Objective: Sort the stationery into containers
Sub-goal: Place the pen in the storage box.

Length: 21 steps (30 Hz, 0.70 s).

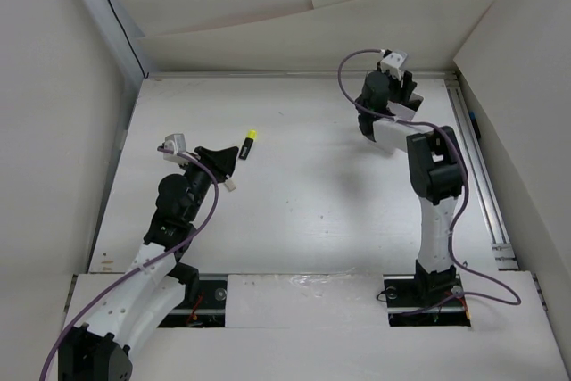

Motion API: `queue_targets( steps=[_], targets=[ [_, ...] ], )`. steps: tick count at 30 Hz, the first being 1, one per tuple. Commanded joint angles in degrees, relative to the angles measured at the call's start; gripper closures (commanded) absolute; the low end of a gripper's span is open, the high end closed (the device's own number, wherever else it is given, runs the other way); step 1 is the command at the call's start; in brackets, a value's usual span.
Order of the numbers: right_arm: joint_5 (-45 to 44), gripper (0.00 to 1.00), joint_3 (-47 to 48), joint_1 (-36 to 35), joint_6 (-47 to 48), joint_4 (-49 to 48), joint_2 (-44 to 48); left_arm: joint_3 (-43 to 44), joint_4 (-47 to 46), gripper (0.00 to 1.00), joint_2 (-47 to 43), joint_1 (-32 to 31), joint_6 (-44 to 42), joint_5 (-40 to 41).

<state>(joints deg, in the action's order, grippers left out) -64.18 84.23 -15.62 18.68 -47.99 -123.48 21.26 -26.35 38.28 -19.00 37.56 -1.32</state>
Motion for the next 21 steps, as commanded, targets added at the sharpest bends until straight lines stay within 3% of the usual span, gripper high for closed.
queue_targets(
  steps=[1,6,9,11,12,13,16,20,21],
  targets=[
    [-1.3,0.39,-0.55,-2.22,0.13,-2.47,6.49,1.86,-2.57,0.66,-0.93,0.11,-0.3,-0.52],
    [2.21,0.36,-0.74,-6.96,-4.7,5.54,11.85,1.86,-2.57,0.66,-2.25,0.11,-0.3,0.09],
    [11.41,0.36,2.24,-10.57,-15.48,20.7,13.88,1.34,-2.04,0.66,-3.65,0.11,-0.3,0.09],
    [20.89,0.43,4.36,-11.8,-23.75,32.4,14.41,1.33,-2.04,0.66,-4.26,0.11,-0.3,2.1],
    [32.08,0.5,5.5,-12.68,-25.6,35.3,13.89,1.33,-2.04,0.66,-4.27,0.11,-0.3,2.11],
    [36.37,0.74,8.29,-13.29,-27.62,37.94,12.23,1.33,-1.34,0.66,-4.27,0.11,-0.3,2.11],
    [45.63,0.99,14.88,-17.15,-33.34,46.47,8.45,1.33,-1.33,0.66,-4.8,0.11,-0.3,2.11],
    [48.18,1.0,26.99,-22.26,-37.56,57.63,-1.64,0.8,-0.55,0.66,-5.32,0.11,-0.3,3.43],
    [49.06,0.95,29.83,-22.96,-39.23,62.01,-3.59,1.33,-0.55,0.66,-5.32,0.11,-0.3,3.43]
  ],
)
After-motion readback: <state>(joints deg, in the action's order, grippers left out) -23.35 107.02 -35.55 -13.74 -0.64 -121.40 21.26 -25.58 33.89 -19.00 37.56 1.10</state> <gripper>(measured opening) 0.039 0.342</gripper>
